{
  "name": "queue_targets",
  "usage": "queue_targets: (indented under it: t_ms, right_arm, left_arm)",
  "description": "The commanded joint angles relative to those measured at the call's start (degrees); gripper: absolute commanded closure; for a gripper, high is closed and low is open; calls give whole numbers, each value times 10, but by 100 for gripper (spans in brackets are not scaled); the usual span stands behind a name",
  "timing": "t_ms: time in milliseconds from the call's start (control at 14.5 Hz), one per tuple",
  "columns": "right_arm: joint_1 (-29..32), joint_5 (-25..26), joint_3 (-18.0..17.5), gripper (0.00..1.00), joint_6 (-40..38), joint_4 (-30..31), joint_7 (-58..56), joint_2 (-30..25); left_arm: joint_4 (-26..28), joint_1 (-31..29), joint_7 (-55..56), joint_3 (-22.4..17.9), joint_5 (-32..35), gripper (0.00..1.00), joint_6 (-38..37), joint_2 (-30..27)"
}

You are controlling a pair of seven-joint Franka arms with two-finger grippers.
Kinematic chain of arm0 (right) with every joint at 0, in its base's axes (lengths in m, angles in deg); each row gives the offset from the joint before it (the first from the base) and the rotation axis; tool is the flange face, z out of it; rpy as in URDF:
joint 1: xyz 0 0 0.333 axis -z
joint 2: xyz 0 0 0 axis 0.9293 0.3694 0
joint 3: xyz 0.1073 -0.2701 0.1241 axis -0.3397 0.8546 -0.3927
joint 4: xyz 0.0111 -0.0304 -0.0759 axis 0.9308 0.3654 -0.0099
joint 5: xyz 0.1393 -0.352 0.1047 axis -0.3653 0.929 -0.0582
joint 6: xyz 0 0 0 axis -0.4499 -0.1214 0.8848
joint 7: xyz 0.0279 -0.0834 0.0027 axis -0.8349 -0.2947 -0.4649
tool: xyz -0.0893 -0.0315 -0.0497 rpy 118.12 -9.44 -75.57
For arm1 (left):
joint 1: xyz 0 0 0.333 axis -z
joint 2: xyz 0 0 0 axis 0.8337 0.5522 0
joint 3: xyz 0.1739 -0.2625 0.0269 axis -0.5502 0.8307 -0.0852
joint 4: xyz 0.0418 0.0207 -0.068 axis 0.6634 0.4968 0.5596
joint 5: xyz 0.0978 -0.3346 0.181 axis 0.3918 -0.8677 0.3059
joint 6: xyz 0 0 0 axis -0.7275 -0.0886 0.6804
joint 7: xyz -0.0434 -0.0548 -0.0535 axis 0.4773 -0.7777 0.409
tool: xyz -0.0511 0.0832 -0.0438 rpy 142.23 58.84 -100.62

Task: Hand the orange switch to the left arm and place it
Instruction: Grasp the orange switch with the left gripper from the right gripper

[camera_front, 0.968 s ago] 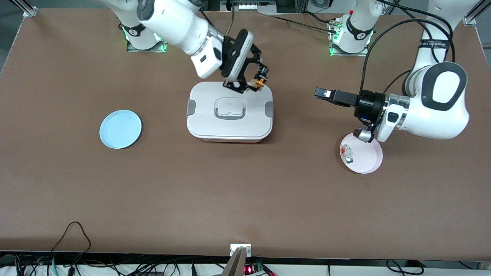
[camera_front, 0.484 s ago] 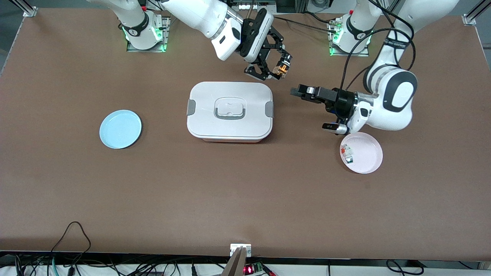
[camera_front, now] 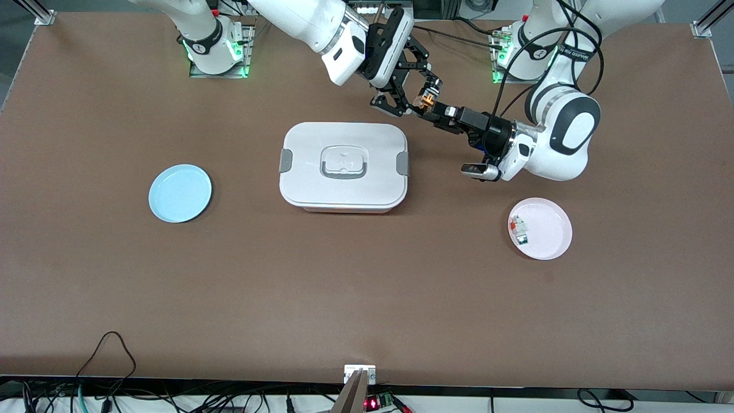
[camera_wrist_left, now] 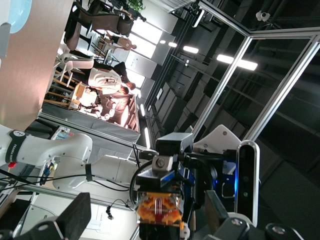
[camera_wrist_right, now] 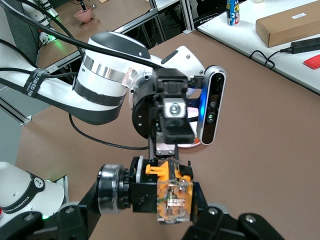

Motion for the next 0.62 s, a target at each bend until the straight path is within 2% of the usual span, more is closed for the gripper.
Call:
queue_targets:
  t_ms: [0, 277, 415, 553]
  right_arm:
    - [-8, -14, 5, 95, 7, -6, -9, 2]
    - [-8, -15, 5, 95, 7, -10, -8, 2]
    - [-8, -15, 5, 95, 7, -10, -9, 2]
    - [-8, -14, 5, 95, 7, -10, -9, 2]
  left_arm:
    - [21, -9, -11, 14, -23, 6, -8, -17]
    - [24, -8, -12, 18, -45, 19, -6, -17]
    - [29, -5, -20, 21, -45, 39, -7, -17]
    - [33, -5, -41, 27, -45, 65, -5, -17]
